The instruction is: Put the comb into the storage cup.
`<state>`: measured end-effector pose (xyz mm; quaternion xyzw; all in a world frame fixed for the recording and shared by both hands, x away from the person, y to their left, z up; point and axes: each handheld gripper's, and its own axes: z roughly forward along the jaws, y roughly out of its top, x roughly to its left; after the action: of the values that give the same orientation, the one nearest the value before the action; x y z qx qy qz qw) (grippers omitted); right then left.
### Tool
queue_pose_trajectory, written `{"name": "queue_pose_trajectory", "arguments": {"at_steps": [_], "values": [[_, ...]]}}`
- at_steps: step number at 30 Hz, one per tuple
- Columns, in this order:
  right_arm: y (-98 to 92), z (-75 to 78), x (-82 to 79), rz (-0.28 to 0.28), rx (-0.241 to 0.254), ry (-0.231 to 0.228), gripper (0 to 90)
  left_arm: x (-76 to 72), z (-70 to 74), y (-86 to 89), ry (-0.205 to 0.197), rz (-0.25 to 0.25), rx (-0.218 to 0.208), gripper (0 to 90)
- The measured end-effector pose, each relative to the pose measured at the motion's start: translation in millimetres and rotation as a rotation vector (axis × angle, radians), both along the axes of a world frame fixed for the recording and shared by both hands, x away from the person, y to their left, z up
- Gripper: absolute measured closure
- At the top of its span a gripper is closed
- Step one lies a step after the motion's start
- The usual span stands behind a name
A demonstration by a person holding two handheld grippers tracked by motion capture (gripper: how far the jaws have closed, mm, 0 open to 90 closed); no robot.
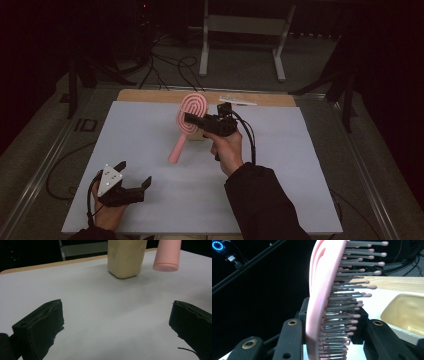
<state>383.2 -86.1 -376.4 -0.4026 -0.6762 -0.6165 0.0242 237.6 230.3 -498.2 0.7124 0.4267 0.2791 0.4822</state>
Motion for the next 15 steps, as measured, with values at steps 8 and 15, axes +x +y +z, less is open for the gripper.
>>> {"name": "queue_pose_trajectory", "arguments": {"at_steps": [8, 15], "values": [[-1.0, 4.3, 3.4, -0.009, -0.003, -0.011, 63.6, 0.1, -0.1, 0.0, 0.001, 0.0, 0.001, 0.1], [0.4, 11.3, 7.0, -0.015, -0.007, -0.029, 63.6, 0.3, -0.4, -0.4, 0.004, -0.002, 0.006, 0.1]]}}
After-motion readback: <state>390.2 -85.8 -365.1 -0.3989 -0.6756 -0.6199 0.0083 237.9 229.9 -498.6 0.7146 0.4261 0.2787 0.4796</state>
